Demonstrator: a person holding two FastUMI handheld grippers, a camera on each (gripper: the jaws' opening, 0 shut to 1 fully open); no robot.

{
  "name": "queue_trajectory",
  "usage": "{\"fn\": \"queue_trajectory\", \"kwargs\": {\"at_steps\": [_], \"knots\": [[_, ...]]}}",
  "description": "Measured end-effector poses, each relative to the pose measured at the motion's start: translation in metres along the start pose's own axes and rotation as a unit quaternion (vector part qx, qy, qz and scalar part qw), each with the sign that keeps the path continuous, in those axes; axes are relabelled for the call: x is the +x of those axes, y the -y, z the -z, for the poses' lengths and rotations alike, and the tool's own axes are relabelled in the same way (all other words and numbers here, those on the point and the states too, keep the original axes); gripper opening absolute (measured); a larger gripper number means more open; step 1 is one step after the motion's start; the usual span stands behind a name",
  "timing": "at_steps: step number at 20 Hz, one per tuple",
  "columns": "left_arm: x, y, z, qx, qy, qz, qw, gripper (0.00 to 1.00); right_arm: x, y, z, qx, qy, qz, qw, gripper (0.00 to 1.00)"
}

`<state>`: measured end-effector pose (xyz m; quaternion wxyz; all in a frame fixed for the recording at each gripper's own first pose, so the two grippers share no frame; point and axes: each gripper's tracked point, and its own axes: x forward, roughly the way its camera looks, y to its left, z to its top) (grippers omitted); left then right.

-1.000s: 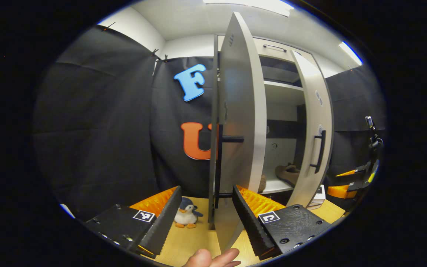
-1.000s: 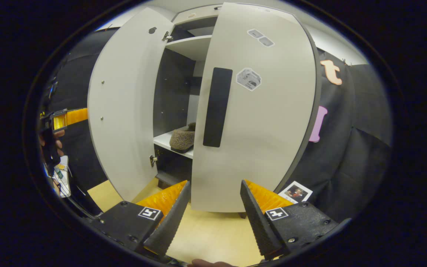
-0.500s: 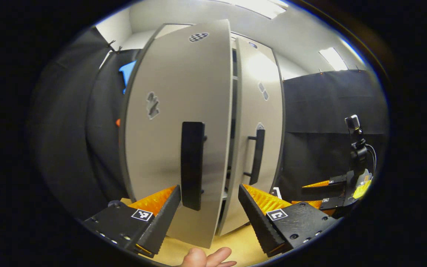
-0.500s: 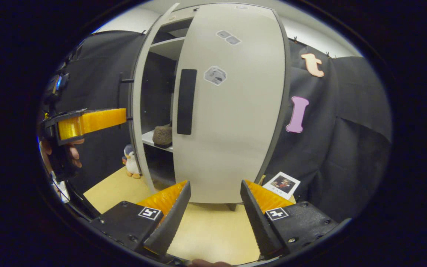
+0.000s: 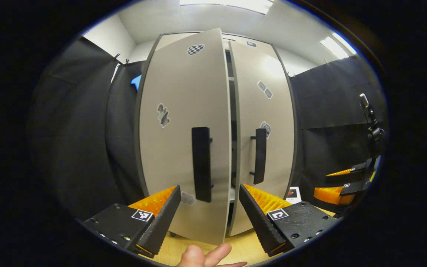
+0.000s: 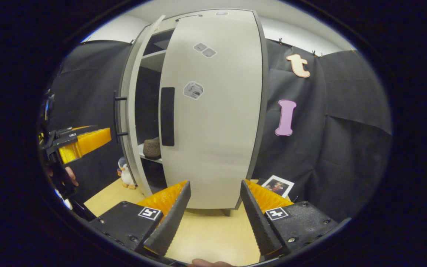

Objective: Grab one shoe with the right hand and put it into the shoe cabinet, grab the other shoe with the left hand and put it into the shoe cabinet; then close the right door with the right hand and the left door with the left hand.

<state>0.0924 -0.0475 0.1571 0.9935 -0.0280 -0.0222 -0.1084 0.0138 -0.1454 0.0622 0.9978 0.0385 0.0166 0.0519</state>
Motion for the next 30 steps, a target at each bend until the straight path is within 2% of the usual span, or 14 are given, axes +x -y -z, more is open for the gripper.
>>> {"fn": "queue_trajectory", "kwargs": {"at_steps": [2,4,7,8,9,12,16,17,18,21,25,26,27,30], "knots": [[-0.012,-0.021,-0.008,0.002,0.014,-0.046,0.999,0.96,0.004,-0.010,-0.015,0.004,0.023,-0.013,1.000,0.88],[-0.022,-0.029,-0.014,0.003,0.024,-0.074,0.997,0.96,0.007,-0.019,-0.033,-0.005,0.055,-0.013,0.998,0.88],[-0.038,-0.038,-0.015,0.007,0.019,-0.104,0.994,0.96,0.003,-0.030,-0.059,-0.021,0.112,-0.014,0.993,0.88],[-0.044,-0.041,-0.010,0.011,0.010,-0.111,0.994,1.00,0.001,-0.036,-0.065,-0.024,0.127,-0.018,0.991,0.89],[-0.047,-0.042,-0.003,0.016,-0.004,-0.119,0.993,0.96,-0.002,-0.041,-0.068,-0.025,0.139,-0.025,0.990,0.89],[-0.056,-0.038,0.009,0.020,-0.028,-0.136,0.990,0.96,-0.002,-0.052,-0.071,-0.028,0.151,-0.049,0.987,0.91],[-0.061,-0.016,0.004,0.035,-0.013,-0.125,0.991,0.96,-0.010,-0.052,-0.063,-0.026,0.140,-0.067,0.988,0.92],[-0.061,-0.008,0.003,0.043,-0.007,-0.119,0.992,1.00,-0.014,-0.048,-0.060,-0.029,0.141,-0.066,0.987,0.92],[-0.061,0.001,0.003,0.053,-0.004,-0.111,0.992,0.96,-0.017,-0.044,-0.058,-0.033,0.140,-0.062,0.988,0.92],[-0.056,0.030,0.000,0.077,0.008,-0.077,0.994,0.96,-0.032,-0.027,-0.053,-0.038,0.141,-0.039,0.989,0.92],[-0.040,0.073,0.002,0.067,0.014,-0.026,0.997,0.96,-0.047,-0.008,-0.047,-0.024,0.140,-0.005,0.990,0.92],[-0.036,0.078,-0.002,0.063,0.016,-0.018,0.998,0.96,-0.048,-0.006,-0.046,-0.023,0.138,-0.002,0.990,0.92],[-0.031,0.080,-0.005,0.060,0.020,-0.014,0.998,1.00,-0.050,-0.001,-0.046,-0.025,0.140,0.004,0.990,0.92],[-0.025,0.072,-0.006,0.049,0.023,-0.018,0.998,0.96,-0.054,0.004,-0.043,-0.026,0.145,0.019,0.989,0.92]]}}
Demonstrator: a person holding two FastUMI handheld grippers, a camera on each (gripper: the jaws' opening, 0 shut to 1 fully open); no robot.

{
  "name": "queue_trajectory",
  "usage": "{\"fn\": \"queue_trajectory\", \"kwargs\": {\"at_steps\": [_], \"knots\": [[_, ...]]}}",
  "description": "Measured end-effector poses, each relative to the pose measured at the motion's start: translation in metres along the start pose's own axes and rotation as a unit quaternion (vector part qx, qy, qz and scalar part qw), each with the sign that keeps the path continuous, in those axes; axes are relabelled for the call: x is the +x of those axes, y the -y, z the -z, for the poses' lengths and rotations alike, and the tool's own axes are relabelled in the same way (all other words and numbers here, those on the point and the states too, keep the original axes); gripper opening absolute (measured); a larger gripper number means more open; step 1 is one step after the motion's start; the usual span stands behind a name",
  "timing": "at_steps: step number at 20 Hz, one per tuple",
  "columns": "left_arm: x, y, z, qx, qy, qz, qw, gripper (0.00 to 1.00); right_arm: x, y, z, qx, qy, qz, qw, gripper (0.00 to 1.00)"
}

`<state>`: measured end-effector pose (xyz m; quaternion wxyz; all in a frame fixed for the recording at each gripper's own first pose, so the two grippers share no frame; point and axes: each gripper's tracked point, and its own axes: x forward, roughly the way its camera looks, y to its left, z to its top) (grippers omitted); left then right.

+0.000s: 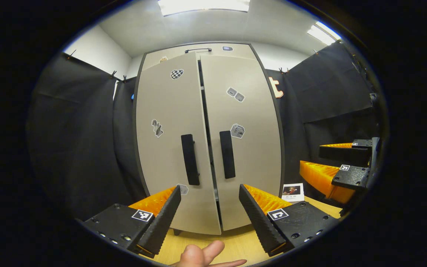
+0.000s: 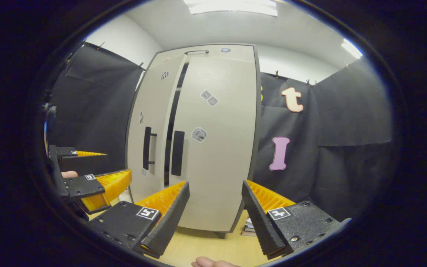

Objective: Grab one shoe with the right hand and put it into the shoe cabinet, grab the other shoe with the left hand and put it into the shoe cabinet; then close the right door with the right hand and the left door with the left hand.

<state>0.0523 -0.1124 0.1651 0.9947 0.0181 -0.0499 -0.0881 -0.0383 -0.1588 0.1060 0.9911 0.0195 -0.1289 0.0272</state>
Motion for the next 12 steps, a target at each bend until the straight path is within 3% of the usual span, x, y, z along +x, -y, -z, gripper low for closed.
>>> {"fn": "queue_trajectory", "kwargs": {"at_steps": [12], "knots": [[-0.012,-0.033,0.006,-0.030,-0.024,-0.013,0.999,0.96,0.004,-0.024,-0.011,0.013,-0.008,0.010,1.000,0.92]]}}
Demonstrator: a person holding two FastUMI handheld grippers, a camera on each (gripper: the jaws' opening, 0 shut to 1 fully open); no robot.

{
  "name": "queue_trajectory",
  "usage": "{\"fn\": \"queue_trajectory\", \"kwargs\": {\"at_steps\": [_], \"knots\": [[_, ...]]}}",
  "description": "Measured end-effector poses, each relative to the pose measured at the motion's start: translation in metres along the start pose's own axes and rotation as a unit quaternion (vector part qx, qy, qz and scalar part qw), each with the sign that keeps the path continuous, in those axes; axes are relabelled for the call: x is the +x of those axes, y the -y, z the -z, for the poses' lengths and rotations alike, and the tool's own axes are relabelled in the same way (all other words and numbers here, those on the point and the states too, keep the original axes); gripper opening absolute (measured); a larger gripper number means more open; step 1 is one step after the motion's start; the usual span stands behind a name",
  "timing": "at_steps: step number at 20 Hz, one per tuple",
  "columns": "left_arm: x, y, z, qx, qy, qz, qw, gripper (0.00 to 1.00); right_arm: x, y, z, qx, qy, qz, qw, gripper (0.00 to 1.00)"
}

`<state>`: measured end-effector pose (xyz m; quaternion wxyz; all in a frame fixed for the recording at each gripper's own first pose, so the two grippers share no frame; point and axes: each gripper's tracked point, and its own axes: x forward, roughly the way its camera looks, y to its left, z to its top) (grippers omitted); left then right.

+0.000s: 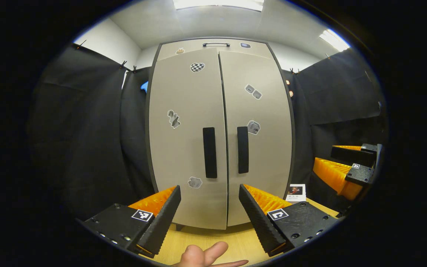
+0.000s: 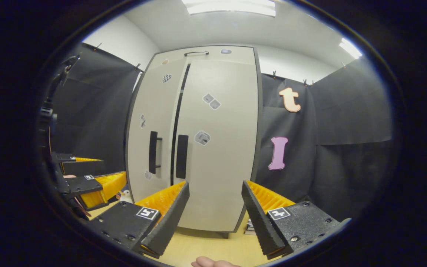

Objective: Grab one shoe with the right hand and put it into the shoe cabinet, grab the other shoe with the left hand and put it into the shoe cabinet; then close the right door with the right hand and the left door with the left hand.

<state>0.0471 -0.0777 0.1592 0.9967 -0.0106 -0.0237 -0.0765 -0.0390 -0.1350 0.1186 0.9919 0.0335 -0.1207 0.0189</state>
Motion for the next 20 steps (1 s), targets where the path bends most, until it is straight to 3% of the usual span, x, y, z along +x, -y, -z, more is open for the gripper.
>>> {"fn": "queue_trajectory", "kwargs": {"at_steps": [8,20], "knots": [[0.009,-0.013,-0.007,-0.007,-0.006,0.014,1.000,0.96,0.015,-0.007,-0.009,0.008,0.000,0.018,1.000,0.92],[0.015,-0.034,0.006,-0.014,-0.002,0.002,1.000,0.96,0.035,-0.027,-0.015,-0.009,0.004,0.002,1.000,0.92]]}}
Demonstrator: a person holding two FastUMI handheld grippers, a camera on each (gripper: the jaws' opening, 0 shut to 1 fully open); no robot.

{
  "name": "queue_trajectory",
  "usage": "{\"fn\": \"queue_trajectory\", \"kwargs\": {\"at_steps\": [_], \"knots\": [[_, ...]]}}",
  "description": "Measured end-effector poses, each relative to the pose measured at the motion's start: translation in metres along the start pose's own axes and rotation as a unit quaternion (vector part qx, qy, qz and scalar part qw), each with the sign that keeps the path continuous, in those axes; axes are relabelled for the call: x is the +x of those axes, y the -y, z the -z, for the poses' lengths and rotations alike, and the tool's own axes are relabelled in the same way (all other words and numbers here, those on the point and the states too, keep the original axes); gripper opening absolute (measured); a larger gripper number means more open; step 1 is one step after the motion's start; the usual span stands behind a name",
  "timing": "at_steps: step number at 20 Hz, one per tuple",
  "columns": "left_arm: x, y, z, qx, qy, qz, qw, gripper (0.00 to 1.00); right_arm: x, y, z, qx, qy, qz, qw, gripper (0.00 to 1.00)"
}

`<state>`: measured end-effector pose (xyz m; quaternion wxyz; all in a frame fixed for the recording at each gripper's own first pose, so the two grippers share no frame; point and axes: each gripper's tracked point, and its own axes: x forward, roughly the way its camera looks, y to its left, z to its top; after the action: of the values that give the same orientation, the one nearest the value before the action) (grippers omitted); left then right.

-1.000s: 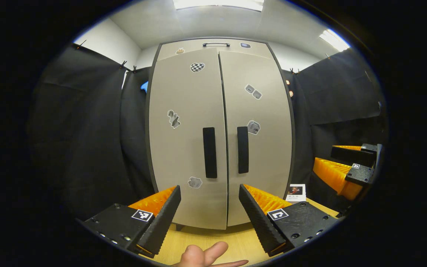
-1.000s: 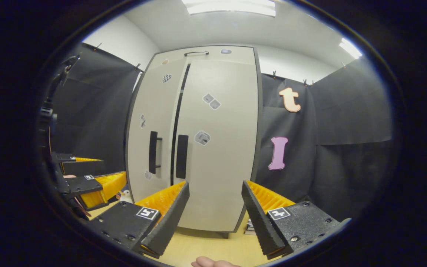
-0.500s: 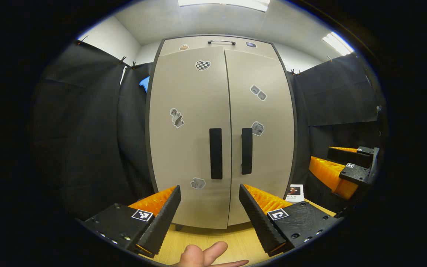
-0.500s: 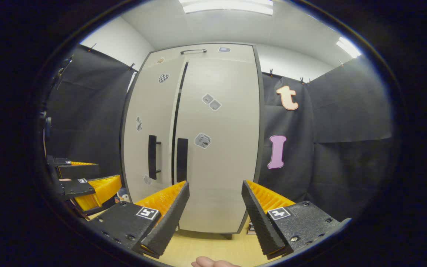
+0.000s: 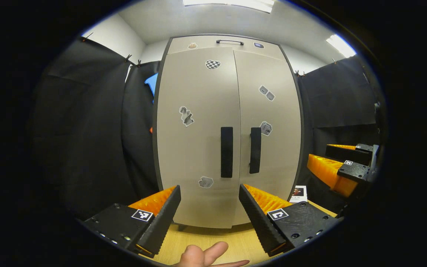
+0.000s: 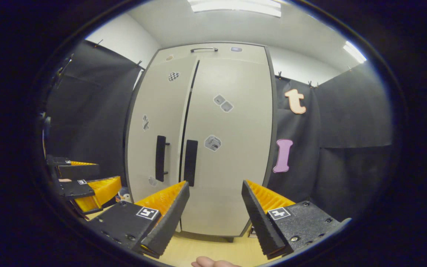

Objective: Grab one shoe with the right hand and put it into the shoe cabinet, grab the other shoe with the left hand and put it into the shoe cabinet; then close the right door with the right hand and the left door with the left hand.

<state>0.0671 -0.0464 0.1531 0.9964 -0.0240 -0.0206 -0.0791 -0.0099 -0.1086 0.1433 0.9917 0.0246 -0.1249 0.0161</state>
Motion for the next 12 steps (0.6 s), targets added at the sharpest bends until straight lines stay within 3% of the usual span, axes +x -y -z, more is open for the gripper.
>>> {"fn": "queue_trajectory", "kwargs": {"at_steps": [12], "knots": [[0.013,-0.003,0.007,-0.018,-0.009,-0.004,1.000,0.96,0.010,0.005,0.013,0.008,-0.017,0.002,1.000,0.92]]}}
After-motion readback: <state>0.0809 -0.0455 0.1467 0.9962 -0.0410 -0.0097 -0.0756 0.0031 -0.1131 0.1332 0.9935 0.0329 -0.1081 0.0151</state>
